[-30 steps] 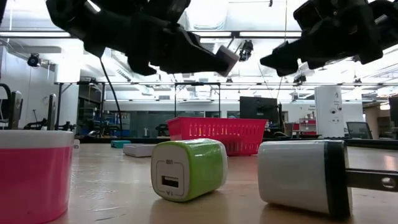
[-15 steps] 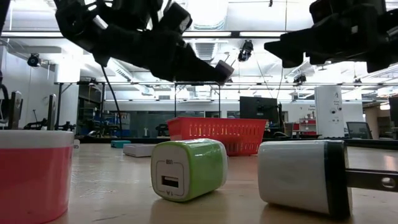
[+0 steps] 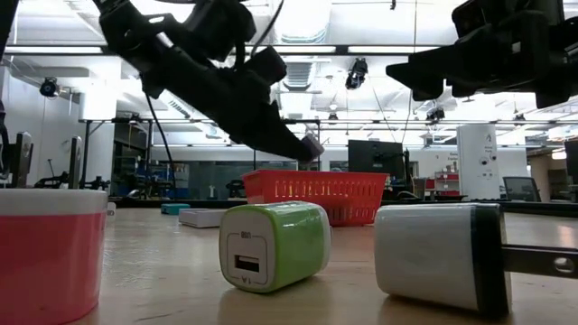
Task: Pick & Place Office items
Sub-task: Put the violet charger adapter into the red bin
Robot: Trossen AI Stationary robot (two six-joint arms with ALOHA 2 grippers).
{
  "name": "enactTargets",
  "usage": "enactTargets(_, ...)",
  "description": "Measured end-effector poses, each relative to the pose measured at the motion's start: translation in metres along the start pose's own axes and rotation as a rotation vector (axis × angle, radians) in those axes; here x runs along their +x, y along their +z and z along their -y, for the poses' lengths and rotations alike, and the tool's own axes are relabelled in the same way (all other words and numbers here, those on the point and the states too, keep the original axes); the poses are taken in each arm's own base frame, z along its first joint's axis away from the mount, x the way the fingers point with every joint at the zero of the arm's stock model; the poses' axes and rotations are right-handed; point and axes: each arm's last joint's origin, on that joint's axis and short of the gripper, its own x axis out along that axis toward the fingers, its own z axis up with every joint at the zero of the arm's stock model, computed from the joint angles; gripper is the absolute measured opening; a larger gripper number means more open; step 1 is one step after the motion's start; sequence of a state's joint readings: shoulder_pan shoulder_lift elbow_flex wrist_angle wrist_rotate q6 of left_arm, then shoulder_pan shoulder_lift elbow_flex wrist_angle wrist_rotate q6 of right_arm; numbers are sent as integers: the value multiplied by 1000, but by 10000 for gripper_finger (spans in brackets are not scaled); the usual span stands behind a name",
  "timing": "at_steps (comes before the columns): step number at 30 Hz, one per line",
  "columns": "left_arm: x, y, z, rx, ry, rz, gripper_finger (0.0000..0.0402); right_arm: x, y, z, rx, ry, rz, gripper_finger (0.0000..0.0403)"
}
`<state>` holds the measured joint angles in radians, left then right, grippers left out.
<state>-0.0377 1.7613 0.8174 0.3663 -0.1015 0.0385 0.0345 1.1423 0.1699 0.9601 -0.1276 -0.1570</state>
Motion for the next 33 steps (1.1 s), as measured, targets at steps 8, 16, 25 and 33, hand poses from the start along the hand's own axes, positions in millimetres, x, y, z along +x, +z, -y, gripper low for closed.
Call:
enactTargets(8, 1, 10, -2, 15, 16, -175, 127, 0, 0, 0, 0, 0, -2, 256)
enactTargets(16, -1, 11, -5, 25, 19, -267, 127, 0, 0, 0, 3, 1, -4, 256)
enactTargets(25, -1, 4, -6, 23, -7, -342, 127, 0, 0, 0, 2, 1, -4, 256)
enactTargets(33, 0, 2, -5, 18, -34, -349, 127, 0, 0, 0, 0, 1, -2, 256)
